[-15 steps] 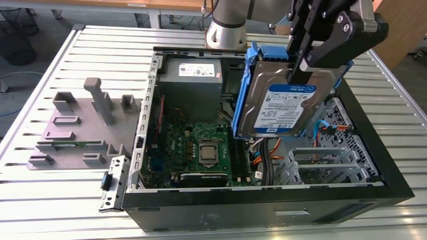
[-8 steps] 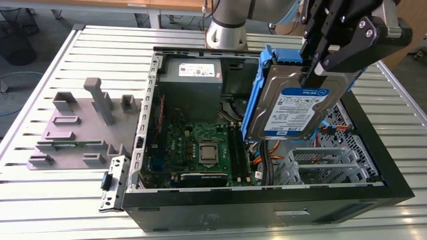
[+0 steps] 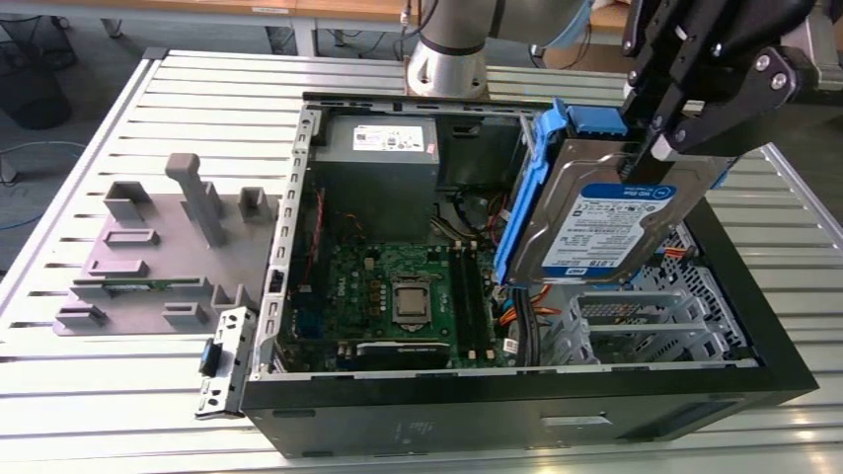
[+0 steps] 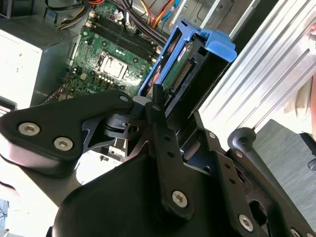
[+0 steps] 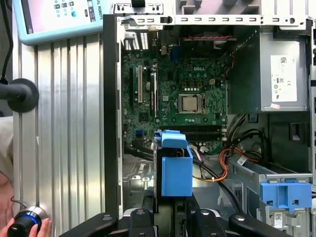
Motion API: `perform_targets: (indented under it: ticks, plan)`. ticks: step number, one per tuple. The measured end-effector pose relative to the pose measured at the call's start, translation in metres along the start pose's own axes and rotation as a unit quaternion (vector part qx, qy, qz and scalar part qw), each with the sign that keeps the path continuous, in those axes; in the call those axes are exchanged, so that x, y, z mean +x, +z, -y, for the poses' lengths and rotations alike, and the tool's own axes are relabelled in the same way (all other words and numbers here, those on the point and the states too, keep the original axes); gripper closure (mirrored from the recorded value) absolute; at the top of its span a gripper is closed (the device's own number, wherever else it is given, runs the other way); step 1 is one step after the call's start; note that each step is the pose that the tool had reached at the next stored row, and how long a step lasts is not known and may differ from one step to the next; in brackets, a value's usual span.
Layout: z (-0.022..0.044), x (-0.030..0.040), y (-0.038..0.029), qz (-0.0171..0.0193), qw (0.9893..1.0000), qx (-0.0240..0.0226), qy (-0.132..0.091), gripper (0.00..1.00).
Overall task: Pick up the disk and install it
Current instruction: 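Pick up the disk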
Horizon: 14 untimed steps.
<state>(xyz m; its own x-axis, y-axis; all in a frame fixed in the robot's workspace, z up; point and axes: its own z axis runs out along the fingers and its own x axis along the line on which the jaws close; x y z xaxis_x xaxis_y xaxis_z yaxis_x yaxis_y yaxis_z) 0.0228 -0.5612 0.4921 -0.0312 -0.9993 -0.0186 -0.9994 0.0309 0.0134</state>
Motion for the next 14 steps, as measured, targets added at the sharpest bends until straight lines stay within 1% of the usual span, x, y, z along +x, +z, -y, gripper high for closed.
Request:
perform_targets:
  ticks: [5,6,11,12,14]
  plan:
    - [0.0099,0.0047,-0.0001,0.0,1.0,-0.0007,0.0,0.65]
    - [0.0111,0.0053,-0.0002,-0.0001,1.0,-0.0007,0.0,0.65]
    - [0.0114,0.0053,-0.0002,-0.0001,1.0,-0.0008,0.0,0.65]
    - [0.0128,0.0057,-0.0002,-0.0001,1.0,-0.0014,0.0,0.65]
    - [0.0177,0.0067,-0.0001,-0.0001,1.0,-0.003,0.0,0.65]
